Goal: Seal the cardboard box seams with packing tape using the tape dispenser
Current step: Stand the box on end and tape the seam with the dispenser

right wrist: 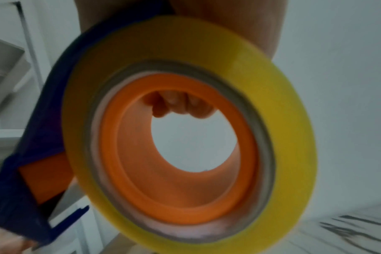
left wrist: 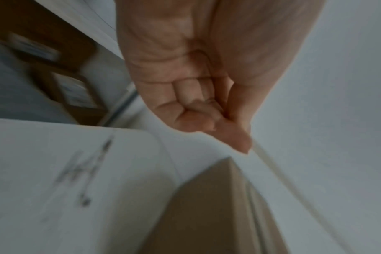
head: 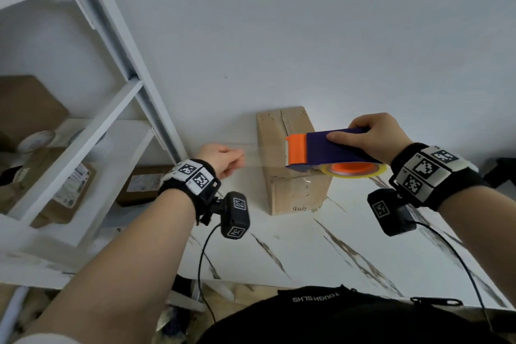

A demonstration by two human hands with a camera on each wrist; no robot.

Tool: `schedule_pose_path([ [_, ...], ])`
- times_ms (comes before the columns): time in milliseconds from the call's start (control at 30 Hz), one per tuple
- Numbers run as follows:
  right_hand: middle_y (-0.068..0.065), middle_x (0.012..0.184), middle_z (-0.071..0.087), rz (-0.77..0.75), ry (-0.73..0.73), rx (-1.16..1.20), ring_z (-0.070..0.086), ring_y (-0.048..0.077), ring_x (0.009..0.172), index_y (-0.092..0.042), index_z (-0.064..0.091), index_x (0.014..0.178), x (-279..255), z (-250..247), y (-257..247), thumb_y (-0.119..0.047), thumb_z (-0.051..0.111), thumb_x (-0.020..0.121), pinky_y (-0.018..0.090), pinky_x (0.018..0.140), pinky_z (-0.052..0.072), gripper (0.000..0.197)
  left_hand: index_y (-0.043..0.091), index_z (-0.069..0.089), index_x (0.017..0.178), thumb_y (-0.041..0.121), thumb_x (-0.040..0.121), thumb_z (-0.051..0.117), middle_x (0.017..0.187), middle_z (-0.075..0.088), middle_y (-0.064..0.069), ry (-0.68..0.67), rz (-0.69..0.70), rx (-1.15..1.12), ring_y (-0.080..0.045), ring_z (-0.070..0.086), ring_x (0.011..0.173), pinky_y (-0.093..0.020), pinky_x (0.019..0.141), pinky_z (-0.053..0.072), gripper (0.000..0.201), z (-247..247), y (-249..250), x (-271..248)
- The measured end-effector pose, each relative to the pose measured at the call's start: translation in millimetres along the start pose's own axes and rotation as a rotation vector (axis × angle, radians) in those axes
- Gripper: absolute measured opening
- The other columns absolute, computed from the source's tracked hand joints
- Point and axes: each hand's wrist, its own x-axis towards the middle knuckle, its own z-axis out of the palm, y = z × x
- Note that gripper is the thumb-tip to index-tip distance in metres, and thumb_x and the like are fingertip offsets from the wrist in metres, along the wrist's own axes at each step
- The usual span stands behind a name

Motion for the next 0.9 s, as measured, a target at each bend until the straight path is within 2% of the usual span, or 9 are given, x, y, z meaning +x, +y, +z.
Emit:
schedule_pose_path([
  [67, 0.003, 0.053, 0.046, 0.024, -0.023, -0.051, 0.044, 0.017, 0.055, -0.01, 0.055, 0.053, 0, -13, 17, -0.039, 0.077, 0.071, 0.028, 0.052, 0.033, 0.04, 0.012, 0.058, 0.07, 0.012, 0.09, 0.059, 0.044, 0.063, 0.003, 0.033, -0.077, 0.008, -0.006, 0.055, 0.049, -0.014, 0.044, 0.037, 0.02, -5, -11, -4],
  [167, 0.006, 0.057, 0.049, 0.05, -0.055, -0.101, 0.046, 0.02, 0.059, -0.002, 0.06, 0.061, 2, -27, 41, -0.04, 0.077, 0.071, 0.029, 0.055, 0.034, 0.043, 0.011, 0.06, 0.068, 0.015, 0.089, 0.062, 0.041, 0.062, 0.003, 0.04, -0.15, -0.007, -0.015, 0.05, 0.059, -0.02, 0.056, 0.031, 0.021, 9, -26, -11],
  [300, 0.005, 0.059, 0.052, 0.049, -0.092, -0.124, 0.048, 0.019, 0.06, -0.001, 0.064, 0.066, 9, -37, 56, -0.039, 0.076, 0.072, 0.028, 0.054, 0.035, 0.04, 0.011, 0.062, 0.063, 0.013, 0.085, 0.065, 0.045, 0.065, 0.0, 0.097, -0.152, -0.048, -0.022, 0.053, 0.068, -0.025, 0.058, 0.033, 0.022, 32, -36, -16],
  [367, 0.005, 0.058, 0.051, 0.05, -0.107, -0.134, 0.048, 0.019, 0.059, -0.002, 0.064, 0.065, 14, -37, 60, -0.039, 0.076, 0.072, 0.028, 0.054, 0.035, 0.04, 0.01, 0.061, 0.064, 0.012, 0.085, 0.066, 0.046, 0.066, 0.0, 0.123, -0.139, -0.065, -0.021, 0.056, 0.065, -0.025, 0.058, 0.034, 0.021, 36, -37, -16],
  [467, 0.005, 0.059, 0.051, 0.056, -0.121, -0.151, 0.047, 0.02, 0.06, -0.003, 0.062, 0.063, 22, -36, 63, -0.04, 0.075, 0.072, 0.028, 0.054, 0.035, 0.04, 0.01, 0.059, 0.069, 0.01, 0.086, 0.064, 0.049, 0.066, 0.0, 0.141, -0.131, -0.077, -0.007, 0.063, 0.045, -0.021, 0.052, 0.039, 0.018, 40, -35, -15],
  [533, 0.007, 0.061, 0.052, 0.061, -0.123, -0.153, 0.048, 0.021, 0.062, 0.0, 0.063, 0.066, 26, -35, 65, -0.04, 0.076, 0.072, 0.029, 0.055, 0.035, 0.042, 0.01, 0.059, 0.069, 0.01, 0.087, 0.064, 0.048, 0.065, 0.002, 0.141, -0.123, -0.074, -0.003, 0.063, 0.043, -0.017, 0.047, 0.043, 0.018, 43, -34, -13],
  [700, 0.01, 0.067, 0.054, 0.09, -0.13, -0.157, 0.049, 0.024, 0.065, 0.005, 0.064, 0.072, 36, -34, 71, -0.04, 0.076, 0.072, 0.029, 0.056, 0.035, 0.047, 0.01, 0.06, 0.066, 0.011, 0.087, 0.064, 0.048, 0.066, 0.002, 0.146, -0.117, -0.051, -0.007, 0.063, 0.049, -0.018, 0.049, 0.045, 0.021, 48, -37, -6],
  [833, 0.01, 0.065, 0.053, 0.117, -0.158, -0.163, 0.05, 0.024, 0.064, 0.005, 0.064, 0.072, 39, -33, 77, -0.04, 0.075, 0.073, 0.028, 0.054, 0.035, 0.047, 0.01, 0.064, 0.066, 0.016, 0.085, 0.066, 0.05, 0.068, 0.0, 0.124, -0.153, -0.002, -0.021, 0.062, 0.069, -0.025, 0.056, 0.044, 0.02, 51, -41, 0],
  [900, 0.01, 0.066, 0.054, 0.134, -0.165, -0.152, 0.05, 0.024, 0.063, 0.005, 0.065, 0.073, 40, -32, 80, -0.04, 0.075, 0.073, 0.027, 0.055, 0.035, 0.046, 0.01, 0.066, 0.065, 0.018, 0.085, 0.066, 0.05, 0.068, 0.0, 0.127, -0.155, 0.03, -0.024, 0.06, 0.074, -0.027, 0.059, 0.045, 0.021, 53, -44, 2],
])
